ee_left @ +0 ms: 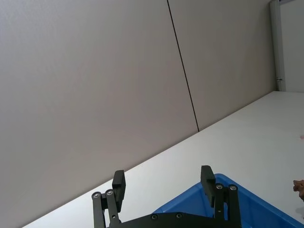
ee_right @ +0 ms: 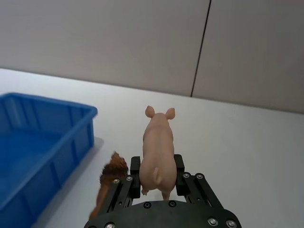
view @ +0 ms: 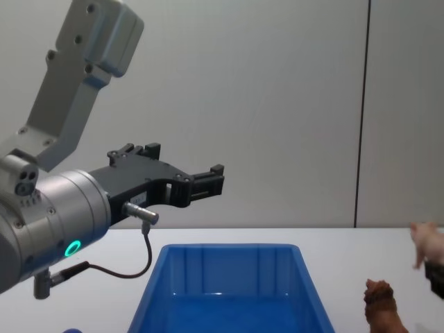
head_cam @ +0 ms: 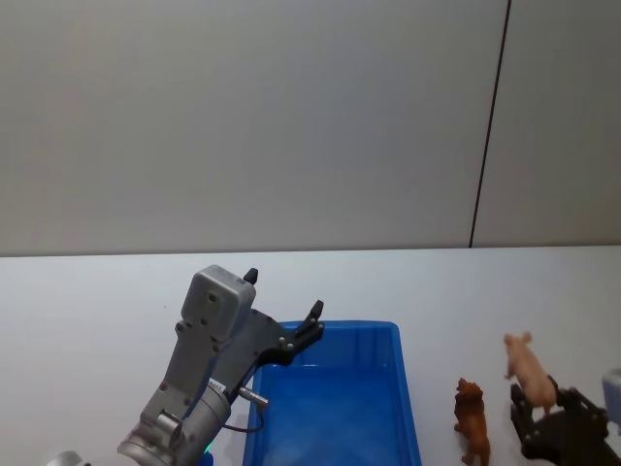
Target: Pick up the two dolls from the table and place them into the box.
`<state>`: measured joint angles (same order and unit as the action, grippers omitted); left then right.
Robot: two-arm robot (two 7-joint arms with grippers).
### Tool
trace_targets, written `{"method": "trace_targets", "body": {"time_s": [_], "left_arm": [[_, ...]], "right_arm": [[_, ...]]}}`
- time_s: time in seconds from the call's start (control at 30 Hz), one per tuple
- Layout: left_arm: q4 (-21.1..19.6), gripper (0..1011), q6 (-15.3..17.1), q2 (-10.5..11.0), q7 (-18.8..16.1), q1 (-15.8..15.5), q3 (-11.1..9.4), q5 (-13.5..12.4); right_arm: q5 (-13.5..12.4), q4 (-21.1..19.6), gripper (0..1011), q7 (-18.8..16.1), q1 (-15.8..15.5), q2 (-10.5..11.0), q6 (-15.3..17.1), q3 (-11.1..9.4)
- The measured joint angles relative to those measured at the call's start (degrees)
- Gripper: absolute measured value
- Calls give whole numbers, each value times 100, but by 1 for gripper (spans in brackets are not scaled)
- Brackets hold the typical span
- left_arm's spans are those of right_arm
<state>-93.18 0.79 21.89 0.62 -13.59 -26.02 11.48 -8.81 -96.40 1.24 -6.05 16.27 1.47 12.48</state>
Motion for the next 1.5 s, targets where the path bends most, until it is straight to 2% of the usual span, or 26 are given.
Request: {"method": "trace_targets", "body": {"time_s": [0.3, 0.6, 0.93, 1.2, 1.27, 1.43, 1.5], "left_arm": [[0, 1001, 0, 0, 0, 0, 0, 0], [0, 1001, 0, 0, 0, 0, 0, 0], [0, 1002, 0, 0, 0, 0, 0, 0], [0, 1001, 0, 0, 0, 0, 0, 0], [0, 1002, 0, 0, 0, 0, 0, 0], [0, 1001, 0, 0, 0, 0, 0, 0], [0, 1001, 0, 0, 0, 0, 0, 0]], "right_arm": [[-34, -225, 379, -459, 131, -42, -132, 16], [-68, -235, 379, -1031, 344, -171, -143, 107], [-29, 32, 379, -1800, 707, -429, 49, 297], [92, 312, 382, -2153, 931, -598, 249, 428], [100, 337, 407, -2171, 950, -611, 260, 438], [155, 442, 611, -2229, 1021, -667, 322, 485], [163, 453, 652, -2227, 1026, -672, 327, 493]]}}
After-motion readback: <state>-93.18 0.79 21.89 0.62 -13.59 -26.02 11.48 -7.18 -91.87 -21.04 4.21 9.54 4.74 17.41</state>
